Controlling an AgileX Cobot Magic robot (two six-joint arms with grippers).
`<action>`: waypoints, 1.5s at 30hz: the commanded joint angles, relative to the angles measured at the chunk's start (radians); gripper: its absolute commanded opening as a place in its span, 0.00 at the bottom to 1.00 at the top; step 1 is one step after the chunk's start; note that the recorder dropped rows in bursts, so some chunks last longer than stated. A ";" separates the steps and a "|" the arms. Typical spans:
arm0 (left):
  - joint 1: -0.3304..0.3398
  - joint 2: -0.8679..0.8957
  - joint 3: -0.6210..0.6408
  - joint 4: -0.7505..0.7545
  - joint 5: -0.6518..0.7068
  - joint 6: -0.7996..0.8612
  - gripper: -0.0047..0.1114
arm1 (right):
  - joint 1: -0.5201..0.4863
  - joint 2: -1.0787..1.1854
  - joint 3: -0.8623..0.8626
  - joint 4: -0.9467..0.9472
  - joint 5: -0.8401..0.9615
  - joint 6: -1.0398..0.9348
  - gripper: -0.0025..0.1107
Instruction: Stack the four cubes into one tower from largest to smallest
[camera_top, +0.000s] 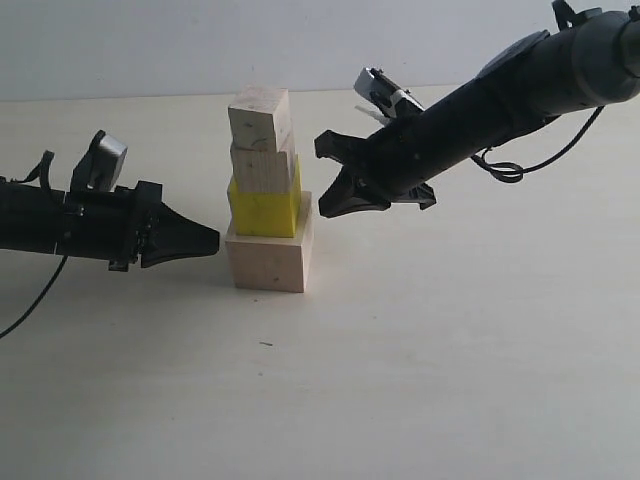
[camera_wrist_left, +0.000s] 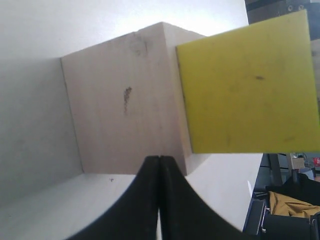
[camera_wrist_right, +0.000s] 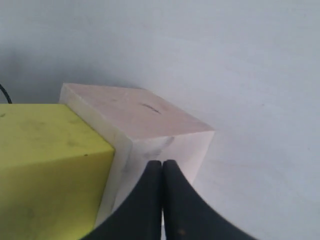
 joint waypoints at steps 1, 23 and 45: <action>-0.001 -0.001 0.000 -0.017 0.004 0.008 0.04 | -0.004 0.015 -0.005 0.032 -0.004 -0.019 0.02; -0.001 -0.001 0.000 -0.017 0.012 0.008 0.04 | -0.004 0.018 -0.005 0.116 0.022 -0.093 0.02; -0.001 -0.001 0.000 -0.017 0.012 0.008 0.04 | -0.004 0.018 -0.005 0.150 0.020 -0.142 0.02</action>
